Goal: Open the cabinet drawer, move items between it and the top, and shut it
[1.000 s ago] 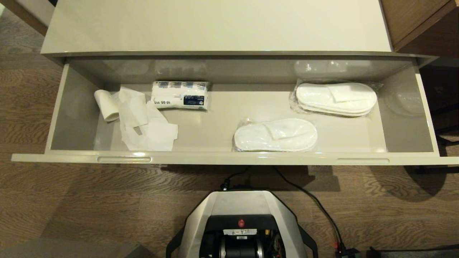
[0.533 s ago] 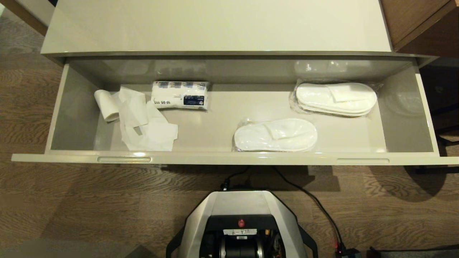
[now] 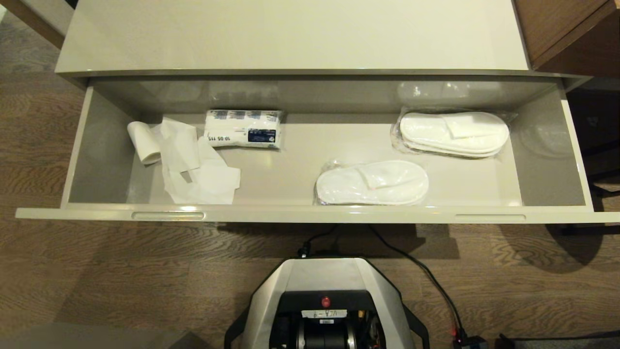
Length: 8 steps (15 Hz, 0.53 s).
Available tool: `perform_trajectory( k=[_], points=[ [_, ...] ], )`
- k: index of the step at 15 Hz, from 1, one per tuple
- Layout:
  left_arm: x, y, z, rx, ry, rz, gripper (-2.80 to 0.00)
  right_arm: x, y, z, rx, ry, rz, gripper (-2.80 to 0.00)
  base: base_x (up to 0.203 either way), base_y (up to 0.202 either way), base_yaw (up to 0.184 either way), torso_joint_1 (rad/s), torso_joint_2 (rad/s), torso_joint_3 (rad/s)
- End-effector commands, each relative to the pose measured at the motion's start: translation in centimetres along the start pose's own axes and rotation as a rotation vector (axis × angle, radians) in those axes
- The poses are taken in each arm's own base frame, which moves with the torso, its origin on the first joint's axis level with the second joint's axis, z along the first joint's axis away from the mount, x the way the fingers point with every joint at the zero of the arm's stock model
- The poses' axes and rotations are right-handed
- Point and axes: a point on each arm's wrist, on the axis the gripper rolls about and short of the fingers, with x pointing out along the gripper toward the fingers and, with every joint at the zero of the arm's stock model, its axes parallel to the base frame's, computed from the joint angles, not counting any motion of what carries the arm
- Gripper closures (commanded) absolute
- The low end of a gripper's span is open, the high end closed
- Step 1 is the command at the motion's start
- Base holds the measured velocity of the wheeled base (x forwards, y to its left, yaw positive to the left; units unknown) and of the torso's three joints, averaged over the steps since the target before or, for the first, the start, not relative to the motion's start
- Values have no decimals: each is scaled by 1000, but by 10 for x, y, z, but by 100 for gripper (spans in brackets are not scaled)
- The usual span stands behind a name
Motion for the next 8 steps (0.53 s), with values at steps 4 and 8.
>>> perform_trajectory(
  k=[4,8],
  points=[
    [0,0,0,0,1,1,0,0,0,0,0,2,2,0,0,0,0,0,0,0],
    [0,0,0,0,1,1,0,0,0,0,0,2,2,0,0,0,0,0,0,0]
  ],
)
